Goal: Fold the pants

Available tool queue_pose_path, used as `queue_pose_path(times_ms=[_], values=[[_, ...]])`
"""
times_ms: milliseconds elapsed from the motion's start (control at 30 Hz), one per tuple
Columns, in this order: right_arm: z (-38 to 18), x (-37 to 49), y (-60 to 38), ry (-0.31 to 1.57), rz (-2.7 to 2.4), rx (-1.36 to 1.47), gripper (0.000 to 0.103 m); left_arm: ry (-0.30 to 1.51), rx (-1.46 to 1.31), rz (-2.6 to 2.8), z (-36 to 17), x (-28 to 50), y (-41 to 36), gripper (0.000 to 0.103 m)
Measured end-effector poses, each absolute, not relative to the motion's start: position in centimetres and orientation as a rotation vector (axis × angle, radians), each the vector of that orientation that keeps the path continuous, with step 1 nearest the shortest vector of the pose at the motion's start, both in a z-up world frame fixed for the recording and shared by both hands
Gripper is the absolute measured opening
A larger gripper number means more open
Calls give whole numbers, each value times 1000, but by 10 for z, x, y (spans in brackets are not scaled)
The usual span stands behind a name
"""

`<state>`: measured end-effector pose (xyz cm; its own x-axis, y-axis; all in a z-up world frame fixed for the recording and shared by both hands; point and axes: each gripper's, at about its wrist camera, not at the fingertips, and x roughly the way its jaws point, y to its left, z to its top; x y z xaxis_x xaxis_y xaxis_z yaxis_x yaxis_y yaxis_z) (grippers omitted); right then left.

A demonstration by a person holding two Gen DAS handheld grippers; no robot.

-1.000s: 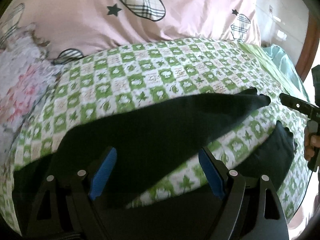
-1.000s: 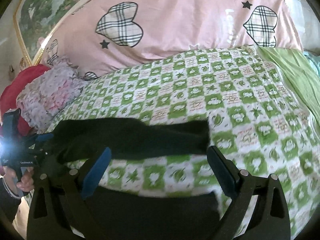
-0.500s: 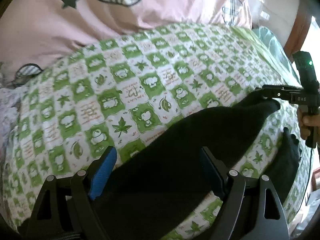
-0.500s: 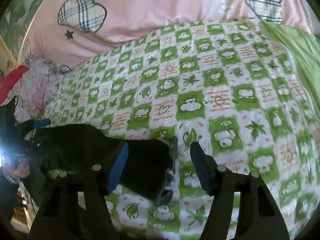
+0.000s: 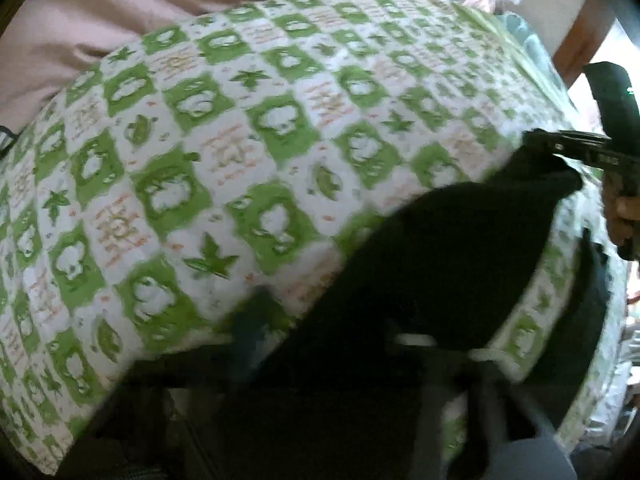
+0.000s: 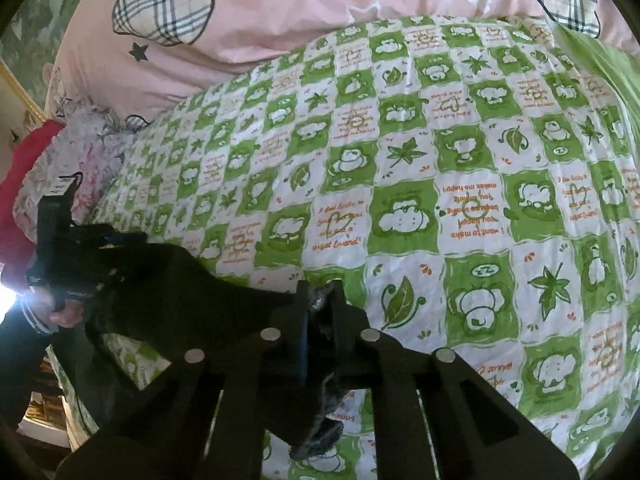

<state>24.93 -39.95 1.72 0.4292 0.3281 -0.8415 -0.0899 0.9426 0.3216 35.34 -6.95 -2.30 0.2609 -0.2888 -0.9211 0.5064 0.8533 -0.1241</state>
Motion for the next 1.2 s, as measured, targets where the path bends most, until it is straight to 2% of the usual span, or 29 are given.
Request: queue_pose_path(times_ms=[33,133,433,800,1200], values=[[19,247,-398,1091,267,238,9,1194,201,-561,-21,348,-69,9],[34,238,-398,1033,267,237,8,1148,230,-582,-10,326,-77,5],[69,210,-406,906,320,276,7,1020,204,-593,34,232,-75,4],[76,126,-413,811,446,294,7,997,91,-575,41,152,-67,3],[75,60,-421,805,461,224,7,991,90,-590,23,95,-89,3]])
